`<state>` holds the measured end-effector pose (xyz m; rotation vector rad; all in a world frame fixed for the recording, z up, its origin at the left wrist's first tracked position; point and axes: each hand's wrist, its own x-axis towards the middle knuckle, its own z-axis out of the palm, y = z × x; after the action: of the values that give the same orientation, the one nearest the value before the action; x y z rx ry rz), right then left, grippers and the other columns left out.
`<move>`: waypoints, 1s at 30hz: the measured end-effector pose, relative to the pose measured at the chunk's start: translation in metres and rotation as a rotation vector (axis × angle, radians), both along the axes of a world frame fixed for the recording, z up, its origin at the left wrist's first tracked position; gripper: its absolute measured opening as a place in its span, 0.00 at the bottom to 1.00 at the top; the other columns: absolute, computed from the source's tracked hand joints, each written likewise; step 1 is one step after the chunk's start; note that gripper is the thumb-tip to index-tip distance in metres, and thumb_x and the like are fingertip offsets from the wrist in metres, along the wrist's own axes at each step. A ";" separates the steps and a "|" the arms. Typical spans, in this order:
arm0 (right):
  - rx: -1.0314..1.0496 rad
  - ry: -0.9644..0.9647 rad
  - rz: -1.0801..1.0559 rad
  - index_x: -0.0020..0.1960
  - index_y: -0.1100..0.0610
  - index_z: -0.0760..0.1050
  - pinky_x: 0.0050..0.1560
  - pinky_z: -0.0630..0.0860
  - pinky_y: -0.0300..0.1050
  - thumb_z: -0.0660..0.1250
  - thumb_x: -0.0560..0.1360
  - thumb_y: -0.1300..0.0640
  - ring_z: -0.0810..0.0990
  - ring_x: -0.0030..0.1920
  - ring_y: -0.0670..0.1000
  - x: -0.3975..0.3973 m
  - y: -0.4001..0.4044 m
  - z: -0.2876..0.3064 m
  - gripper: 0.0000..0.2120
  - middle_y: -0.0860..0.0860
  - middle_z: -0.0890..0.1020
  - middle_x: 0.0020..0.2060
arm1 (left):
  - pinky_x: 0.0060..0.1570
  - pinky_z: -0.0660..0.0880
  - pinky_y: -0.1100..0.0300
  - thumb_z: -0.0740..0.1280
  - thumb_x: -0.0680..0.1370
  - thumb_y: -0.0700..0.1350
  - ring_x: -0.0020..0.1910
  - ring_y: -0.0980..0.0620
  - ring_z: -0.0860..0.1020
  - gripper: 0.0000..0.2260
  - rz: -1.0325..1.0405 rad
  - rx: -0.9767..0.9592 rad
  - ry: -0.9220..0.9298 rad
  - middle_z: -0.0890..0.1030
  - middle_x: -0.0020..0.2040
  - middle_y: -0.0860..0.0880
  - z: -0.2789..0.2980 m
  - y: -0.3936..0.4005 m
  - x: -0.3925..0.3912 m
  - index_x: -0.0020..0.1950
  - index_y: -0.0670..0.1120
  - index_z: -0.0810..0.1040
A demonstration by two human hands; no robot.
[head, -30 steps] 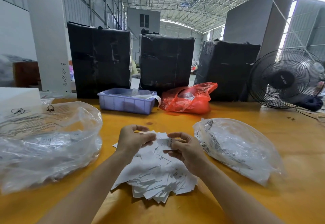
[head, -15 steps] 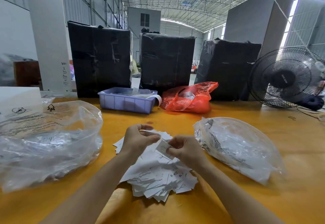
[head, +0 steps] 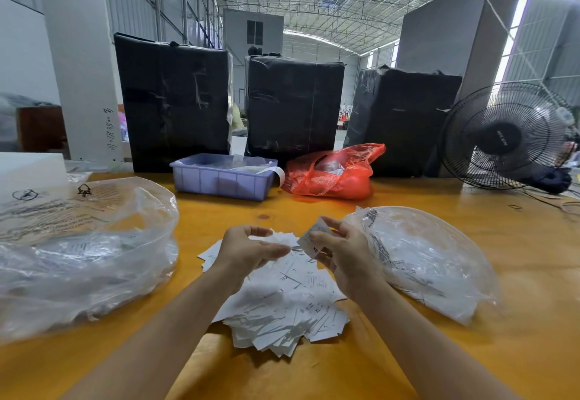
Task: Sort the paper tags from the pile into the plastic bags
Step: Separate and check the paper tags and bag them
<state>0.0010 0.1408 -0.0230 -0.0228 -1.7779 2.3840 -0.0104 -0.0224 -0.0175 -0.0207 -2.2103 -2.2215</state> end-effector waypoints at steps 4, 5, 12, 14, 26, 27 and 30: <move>-0.125 -0.075 0.126 0.45 0.61 0.75 0.33 0.78 0.40 0.68 0.73 0.66 0.80 0.37 0.52 0.000 -0.002 0.000 0.03 0.56 0.79 0.36 | 0.26 0.76 0.66 0.76 0.65 0.31 0.28 0.53 0.81 0.16 -0.007 0.229 -0.080 0.82 0.37 0.41 0.003 0.003 0.003 0.48 0.40 0.75; -0.127 -0.092 0.181 0.43 0.61 0.75 0.34 0.79 0.40 0.69 0.72 0.65 0.80 0.37 0.52 0.000 -0.002 0.001 0.03 0.56 0.78 0.35 | 0.28 0.78 0.64 0.75 0.66 0.30 0.30 0.52 0.82 0.15 0.006 0.269 -0.077 0.82 0.38 0.40 0.003 0.002 0.003 0.48 0.40 0.75; 0.169 -0.067 0.472 0.41 0.58 0.79 0.41 0.79 0.42 0.73 0.68 0.58 0.81 0.43 0.50 0.010 -0.013 -0.005 0.05 0.57 0.80 0.44 | 0.34 0.80 0.61 0.68 0.70 0.25 0.36 0.47 0.82 0.14 0.055 0.462 -0.006 0.81 0.42 0.39 0.003 0.002 -0.002 0.48 0.40 0.71; 0.147 -0.026 0.311 0.40 0.62 0.78 0.39 0.78 0.40 0.71 0.71 0.62 0.80 0.40 0.51 0.008 -0.018 -0.006 0.03 0.57 0.80 0.39 | 0.37 0.79 0.59 0.70 0.68 0.26 0.40 0.46 0.81 0.15 0.059 0.449 0.020 0.80 0.45 0.40 0.003 0.002 -0.004 0.48 0.41 0.72; 0.636 0.250 0.075 0.36 0.59 0.75 0.32 0.71 0.45 0.70 0.71 0.66 0.73 0.31 0.50 0.008 -0.001 -0.001 0.07 0.53 0.75 0.30 | 0.39 0.73 0.64 0.76 0.69 0.40 0.41 0.55 0.80 0.18 -0.395 -0.298 0.030 0.83 0.47 0.46 -0.002 0.003 0.007 0.56 0.47 0.77; 0.668 0.268 0.091 0.36 0.59 0.74 0.31 0.71 0.45 0.69 0.72 0.66 0.72 0.31 0.51 0.009 -0.002 0.000 0.07 0.54 0.75 0.30 | 0.38 0.73 0.64 0.76 0.68 0.40 0.38 0.56 0.80 0.17 -0.392 -0.322 0.054 0.83 0.43 0.46 -0.002 0.004 0.007 0.55 0.45 0.78; 0.698 0.304 0.101 0.36 0.58 0.73 0.29 0.69 0.41 0.69 0.72 0.67 0.71 0.30 0.49 0.009 -0.004 0.000 0.08 0.53 0.74 0.30 | 0.34 0.71 0.63 0.77 0.68 0.39 0.30 0.56 0.76 0.11 -0.360 -0.326 0.051 0.80 0.33 0.47 -0.004 0.001 0.007 0.48 0.40 0.82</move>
<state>0.0103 0.1373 -0.0235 0.4918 -2.3610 1.5780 -0.0031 -0.0213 -0.0213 -0.5081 -2.6889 -1.9377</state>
